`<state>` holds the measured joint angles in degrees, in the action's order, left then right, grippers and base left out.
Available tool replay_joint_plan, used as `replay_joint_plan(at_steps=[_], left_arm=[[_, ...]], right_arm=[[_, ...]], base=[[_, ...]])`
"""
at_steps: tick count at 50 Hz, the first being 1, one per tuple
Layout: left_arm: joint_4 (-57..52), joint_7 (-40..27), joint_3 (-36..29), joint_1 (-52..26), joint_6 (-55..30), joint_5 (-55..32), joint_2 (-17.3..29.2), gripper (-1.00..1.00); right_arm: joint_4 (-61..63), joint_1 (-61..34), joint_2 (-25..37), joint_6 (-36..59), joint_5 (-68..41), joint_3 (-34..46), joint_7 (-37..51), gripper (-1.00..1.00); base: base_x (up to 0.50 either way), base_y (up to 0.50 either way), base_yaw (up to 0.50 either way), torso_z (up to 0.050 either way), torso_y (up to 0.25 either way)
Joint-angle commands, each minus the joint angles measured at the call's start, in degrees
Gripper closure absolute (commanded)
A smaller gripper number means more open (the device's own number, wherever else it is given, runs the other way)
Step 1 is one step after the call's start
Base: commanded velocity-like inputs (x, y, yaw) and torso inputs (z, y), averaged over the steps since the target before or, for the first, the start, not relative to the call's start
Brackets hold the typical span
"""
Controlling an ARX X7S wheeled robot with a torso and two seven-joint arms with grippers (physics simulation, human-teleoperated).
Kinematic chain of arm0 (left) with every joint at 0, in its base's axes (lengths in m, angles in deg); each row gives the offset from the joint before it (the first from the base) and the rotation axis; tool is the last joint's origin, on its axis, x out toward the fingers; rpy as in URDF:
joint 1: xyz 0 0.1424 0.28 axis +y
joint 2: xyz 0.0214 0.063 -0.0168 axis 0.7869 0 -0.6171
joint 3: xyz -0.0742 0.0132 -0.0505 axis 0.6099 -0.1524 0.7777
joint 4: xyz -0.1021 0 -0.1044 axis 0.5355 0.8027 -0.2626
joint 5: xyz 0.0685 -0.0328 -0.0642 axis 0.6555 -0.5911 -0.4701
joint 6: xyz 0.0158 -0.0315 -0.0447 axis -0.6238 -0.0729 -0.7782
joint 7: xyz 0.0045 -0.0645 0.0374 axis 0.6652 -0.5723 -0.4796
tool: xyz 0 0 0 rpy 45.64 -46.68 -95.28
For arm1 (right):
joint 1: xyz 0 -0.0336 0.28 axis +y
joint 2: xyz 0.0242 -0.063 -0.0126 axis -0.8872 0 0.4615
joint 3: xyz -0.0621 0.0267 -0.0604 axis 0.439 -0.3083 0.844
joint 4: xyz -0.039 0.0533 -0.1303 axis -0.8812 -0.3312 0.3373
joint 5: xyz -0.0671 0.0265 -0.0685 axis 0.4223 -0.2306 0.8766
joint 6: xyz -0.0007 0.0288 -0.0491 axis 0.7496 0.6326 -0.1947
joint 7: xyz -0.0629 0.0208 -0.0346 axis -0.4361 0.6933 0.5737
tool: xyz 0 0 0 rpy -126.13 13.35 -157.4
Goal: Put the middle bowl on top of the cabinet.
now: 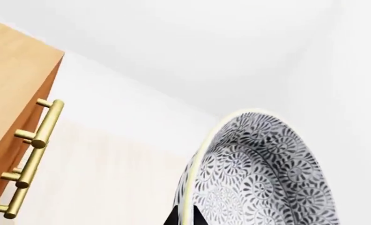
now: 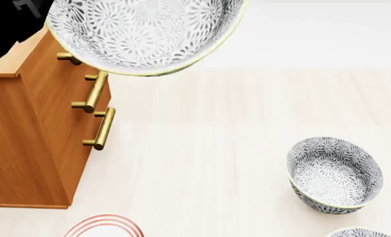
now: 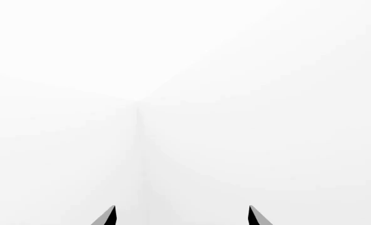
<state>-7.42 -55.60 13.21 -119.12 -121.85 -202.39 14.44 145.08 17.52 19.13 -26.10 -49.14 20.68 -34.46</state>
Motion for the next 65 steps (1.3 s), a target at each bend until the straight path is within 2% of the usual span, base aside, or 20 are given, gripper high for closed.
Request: replay_joint_plan(at_steps=[1,7,19,32,47,65], left_arm=[[12.0,-5.5,-2.8,-12.2,7.1,-6.1,-0.5,1.00],[17.8,-5.7,-12.2,-20.3,10.7,-9.5,4.4,1.00],[27.0,-5.2,-25.6,-31.3,14.0,-13.0,8.6,1.00],[36.8,-2.6,-29.5,-33.2,13.7,-12.0,9.3,1.00],[42.4,-0.9,-32.6,-29.9,15.7,-8.0,11.9,1.00],[48.7,4.9,-34.2,-24.4,16.5,-6.5,13.1,1.00]], right_arm=[[-0.1,-0.1,-1.1,-0.6,1.6,-0.6,-1.6,-1.00],[0.0,-0.1,-0.8,-0.6,2.7,0.5,-1.0,-1.00],[0.0,-0.1,0.1,-0.3,3.5,1.3,-0.1,-1.00],[0.0,-0.1,-0.1,-0.5,3.4,1.1,-0.3,-1.00],[0.0,-0.1,-0.1,-0.7,3.4,1.0,-0.4,-1.00],[0.0,-0.1,0.0,-1.1,4.4,1.7,-0.1,-1.00]], base=[[0.00,0.00,0.00,0.000,0.000],[0.00,0.00,0.00,0.000,0.000],[0.00,0.00,0.00,0.000,0.000],[0.00,0.00,0.00,0.000,0.000],[0.00,0.00,0.00,0.000,0.001],[0.00,0.00,0.00,0.000,0.000]])
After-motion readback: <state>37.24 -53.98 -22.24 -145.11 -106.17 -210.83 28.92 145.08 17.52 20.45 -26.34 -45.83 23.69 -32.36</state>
